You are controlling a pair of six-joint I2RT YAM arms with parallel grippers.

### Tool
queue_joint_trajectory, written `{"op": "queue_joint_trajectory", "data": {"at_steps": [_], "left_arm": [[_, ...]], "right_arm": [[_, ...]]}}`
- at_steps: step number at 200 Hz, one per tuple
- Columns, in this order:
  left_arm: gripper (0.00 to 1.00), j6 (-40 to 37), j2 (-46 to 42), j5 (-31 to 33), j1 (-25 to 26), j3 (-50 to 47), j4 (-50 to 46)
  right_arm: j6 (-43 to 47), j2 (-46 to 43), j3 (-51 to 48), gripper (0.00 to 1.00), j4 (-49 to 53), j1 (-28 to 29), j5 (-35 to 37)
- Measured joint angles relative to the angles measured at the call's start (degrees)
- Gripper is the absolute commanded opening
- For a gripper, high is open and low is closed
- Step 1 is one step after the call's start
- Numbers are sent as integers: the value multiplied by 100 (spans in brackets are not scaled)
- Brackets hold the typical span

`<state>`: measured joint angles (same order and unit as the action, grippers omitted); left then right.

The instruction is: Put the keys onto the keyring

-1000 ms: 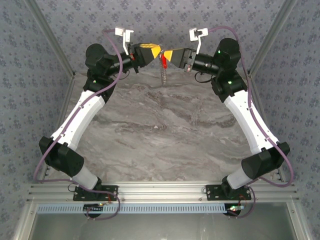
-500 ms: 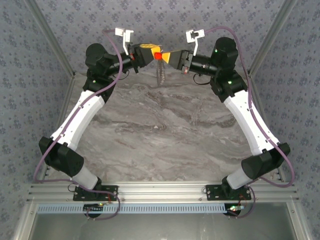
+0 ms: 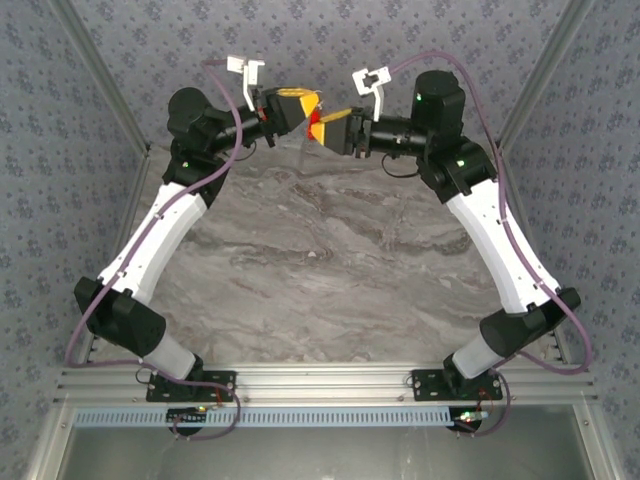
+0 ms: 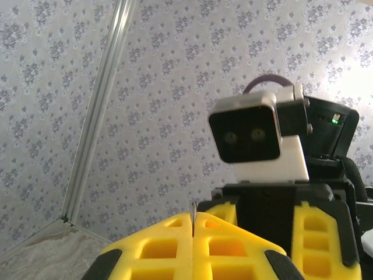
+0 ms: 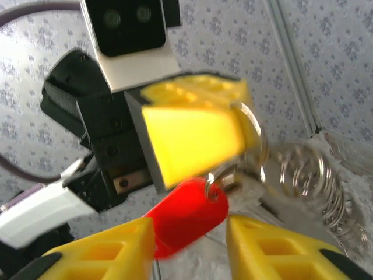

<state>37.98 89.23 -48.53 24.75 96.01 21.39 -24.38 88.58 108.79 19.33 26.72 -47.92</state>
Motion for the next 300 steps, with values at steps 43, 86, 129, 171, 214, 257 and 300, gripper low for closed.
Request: {"op": "queue_joint_trajectory", "data": {"at_steps": [43, 86, 129, 171, 214, 257, 300], "left_arm": [[0, 0, 0, 20, 0, -15, -24], [0, 4, 0, 17, -2, -15, -24], [0, 7, 0, 15, 0, -15, -20], [0, 7, 0, 13, 0, -15, -20], [0, 7, 0, 15, -17, -15, -17], [0, 7, 0, 13, -17, -15, -20], [0, 7, 0, 11, -17, -15, -17]], "right_arm": [[-1064, -595, -1093, 49, -1049, -1147, -273], [-2017, -625, -1191, 49, -2288, -1292, -240], [-2575, -278, -1064, 47, -3123, -1126, -120], [-2695, 197, -920, 41, -3202, -673, -72], [-2706, 243, -887, 36, -3206, -378, -70], [-2706, 245, -876, 30, -3206, -293, -70], [-2715, 271, -800, 15, -3206, -278, -70]]}}
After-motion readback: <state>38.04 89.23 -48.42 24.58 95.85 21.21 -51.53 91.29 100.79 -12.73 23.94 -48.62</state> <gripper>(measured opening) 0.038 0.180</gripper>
